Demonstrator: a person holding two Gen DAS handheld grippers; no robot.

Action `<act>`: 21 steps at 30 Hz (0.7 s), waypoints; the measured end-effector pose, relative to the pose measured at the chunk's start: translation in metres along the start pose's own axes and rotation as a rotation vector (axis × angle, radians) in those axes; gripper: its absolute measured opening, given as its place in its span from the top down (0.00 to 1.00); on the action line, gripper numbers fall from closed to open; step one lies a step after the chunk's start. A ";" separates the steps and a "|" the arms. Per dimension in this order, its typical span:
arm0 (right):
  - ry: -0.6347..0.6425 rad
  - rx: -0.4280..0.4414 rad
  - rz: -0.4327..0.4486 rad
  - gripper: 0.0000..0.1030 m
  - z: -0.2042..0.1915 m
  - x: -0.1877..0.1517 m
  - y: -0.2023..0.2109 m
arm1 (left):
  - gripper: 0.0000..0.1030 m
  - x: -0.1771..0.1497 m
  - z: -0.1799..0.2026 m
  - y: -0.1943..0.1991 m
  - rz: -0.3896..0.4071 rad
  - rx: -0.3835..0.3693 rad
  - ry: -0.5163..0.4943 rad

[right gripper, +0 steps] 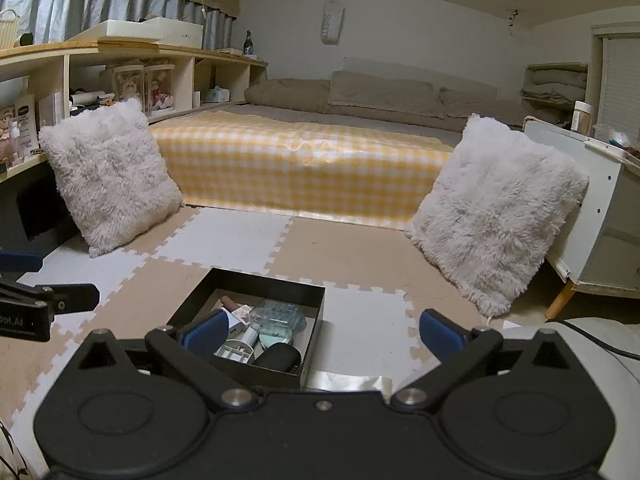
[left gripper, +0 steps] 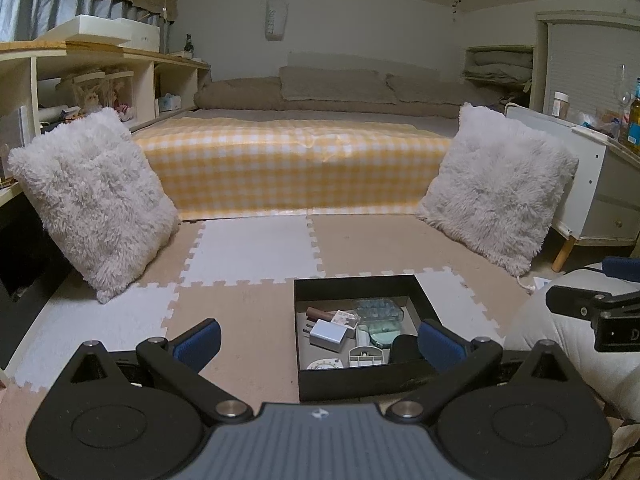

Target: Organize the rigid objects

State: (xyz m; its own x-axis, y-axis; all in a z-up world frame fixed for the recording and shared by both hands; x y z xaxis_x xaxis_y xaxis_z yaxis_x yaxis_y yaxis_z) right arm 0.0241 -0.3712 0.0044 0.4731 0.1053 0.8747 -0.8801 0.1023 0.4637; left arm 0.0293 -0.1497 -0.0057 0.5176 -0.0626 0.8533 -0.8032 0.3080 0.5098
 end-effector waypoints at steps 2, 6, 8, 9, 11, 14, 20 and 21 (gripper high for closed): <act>0.003 -0.001 0.004 0.00 0.000 0.000 0.001 | 0.00 -0.001 0.000 0.000 0.000 0.001 0.001; 0.001 -0.007 0.005 0.00 0.001 0.000 0.000 | 0.00 -0.001 -0.001 0.000 0.000 0.000 0.002; 0.000 -0.010 0.007 0.00 0.001 0.000 0.001 | 0.00 -0.001 -0.001 -0.001 0.000 0.000 0.005; -0.001 -0.011 0.008 0.00 0.001 0.001 0.001 | 0.00 -0.001 -0.001 -0.001 0.000 0.001 0.006; 0.000 -0.011 0.008 0.00 0.001 0.001 0.001 | 0.00 -0.001 -0.002 -0.001 -0.001 0.000 0.006; -0.001 -0.010 0.005 0.00 0.001 0.001 0.001 | 0.00 -0.002 -0.002 -0.002 0.000 0.000 0.007; -0.001 -0.010 0.005 0.00 0.001 0.001 0.001 | 0.00 -0.002 -0.002 -0.002 -0.001 0.000 0.007; -0.001 -0.010 0.005 0.00 0.001 0.001 0.001 | 0.00 -0.002 -0.002 -0.002 -0.001 0.000 0.007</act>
State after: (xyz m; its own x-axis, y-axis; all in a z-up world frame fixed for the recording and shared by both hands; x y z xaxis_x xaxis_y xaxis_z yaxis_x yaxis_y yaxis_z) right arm 0.0236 -0.3724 0.0056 0.4687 0.1050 0.8771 -0.8819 0.1117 0.4579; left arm 0.0301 -0.1485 -0.0082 0.5201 -0.0566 0.8522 -0.8028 0.3080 0.5105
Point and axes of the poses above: each gripper's, at about its wrist camera, not at the fingertips, and y roughly against the way its jaws point, z to its right, x to its top, the point moved 7 cm from there along -y, roughly the way its jaws point, and after that the axes turned 11 degrees about -x, right-handed, at the moved point
